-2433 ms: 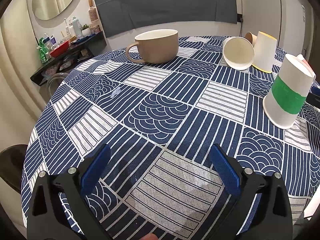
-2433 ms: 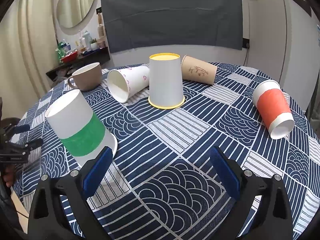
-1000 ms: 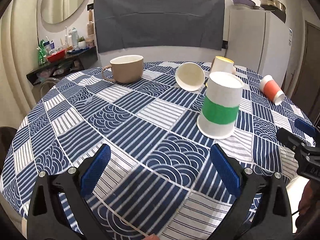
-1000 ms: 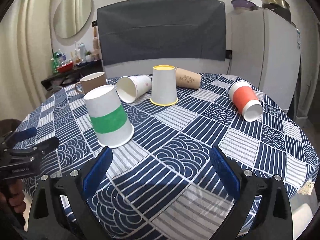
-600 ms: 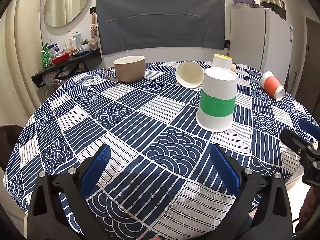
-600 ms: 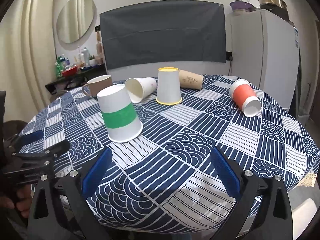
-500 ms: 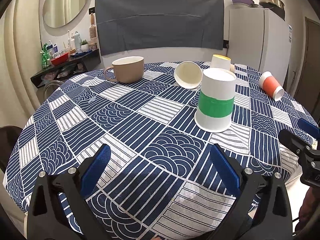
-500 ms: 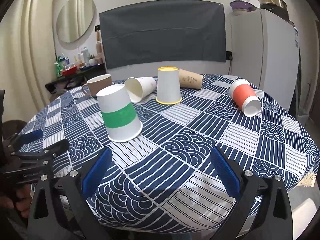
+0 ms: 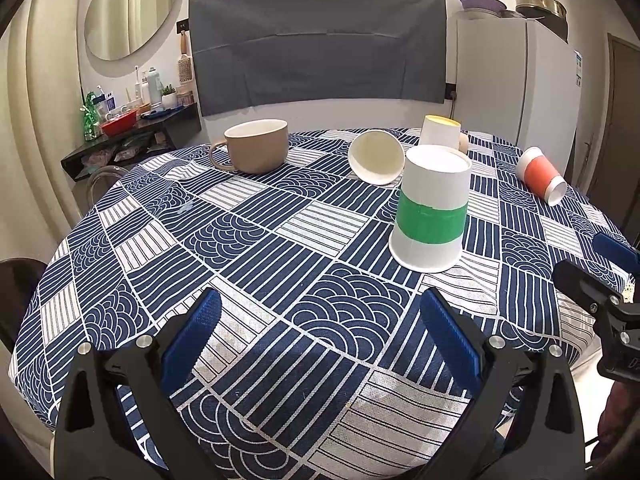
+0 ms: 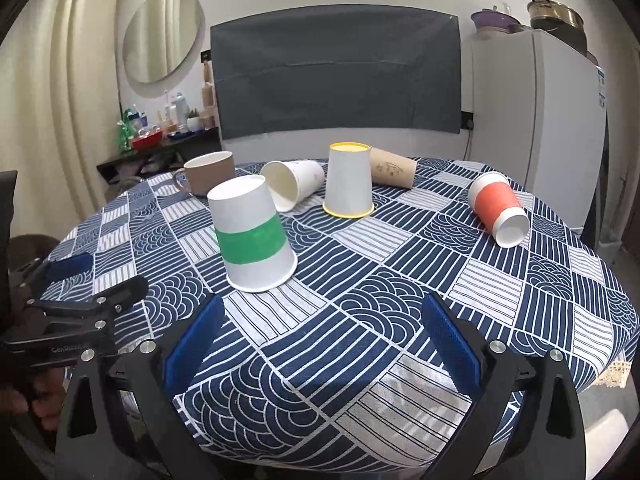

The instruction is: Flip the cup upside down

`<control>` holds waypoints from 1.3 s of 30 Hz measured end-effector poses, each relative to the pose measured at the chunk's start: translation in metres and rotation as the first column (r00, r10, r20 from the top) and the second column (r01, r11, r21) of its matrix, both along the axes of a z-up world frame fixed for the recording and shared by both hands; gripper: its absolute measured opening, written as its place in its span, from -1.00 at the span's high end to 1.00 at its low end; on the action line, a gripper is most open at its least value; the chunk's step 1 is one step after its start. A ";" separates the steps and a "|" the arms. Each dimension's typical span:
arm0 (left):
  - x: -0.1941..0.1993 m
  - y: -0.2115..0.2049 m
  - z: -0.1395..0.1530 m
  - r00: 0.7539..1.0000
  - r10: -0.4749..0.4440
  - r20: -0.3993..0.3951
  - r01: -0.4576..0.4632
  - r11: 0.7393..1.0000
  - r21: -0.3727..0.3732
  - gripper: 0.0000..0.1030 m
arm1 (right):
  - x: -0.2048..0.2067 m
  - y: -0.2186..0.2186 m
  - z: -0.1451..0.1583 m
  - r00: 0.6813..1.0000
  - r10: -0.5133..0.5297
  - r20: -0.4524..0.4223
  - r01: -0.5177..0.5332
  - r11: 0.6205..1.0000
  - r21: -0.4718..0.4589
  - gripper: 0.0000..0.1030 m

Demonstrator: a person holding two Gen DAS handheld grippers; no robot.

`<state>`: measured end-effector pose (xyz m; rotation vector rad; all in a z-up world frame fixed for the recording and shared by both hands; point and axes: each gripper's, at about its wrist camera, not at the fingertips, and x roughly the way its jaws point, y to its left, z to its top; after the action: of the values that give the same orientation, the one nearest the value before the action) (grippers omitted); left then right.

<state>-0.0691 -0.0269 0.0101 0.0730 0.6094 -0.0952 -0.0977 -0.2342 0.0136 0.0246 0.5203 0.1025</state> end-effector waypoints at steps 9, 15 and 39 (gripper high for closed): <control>-0.002 -0.001 0.004 1.000 -0.011 0.015 0.011 1.000 0.004 -0.89 | 0.000 0.001 0.003 1.000 0.004 0.004 -0.004 1.000 0.000 -0.84; 0.001 0.002 0.002 1.000 -0.008 -0.001 0.008 1.000 -0.021 -0.89 | 0.001 0.000 0.005 1.000 0.005 0.006 -0.005 1.000 0.004 -0.84; 0.007 0.003 0.000 0.999 -0.004 -0.035 0.004 1.000 -0.014 -0.89 | 0.001 0.001 0.008 1.000 0.011 0.008 -0.011 1.000 -0.012 -0.84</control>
<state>-0.0622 -0.0238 0.0096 0.0587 0.6436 -0.1047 -0.0970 -0.2333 0.0211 0.0096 0.5128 0.1103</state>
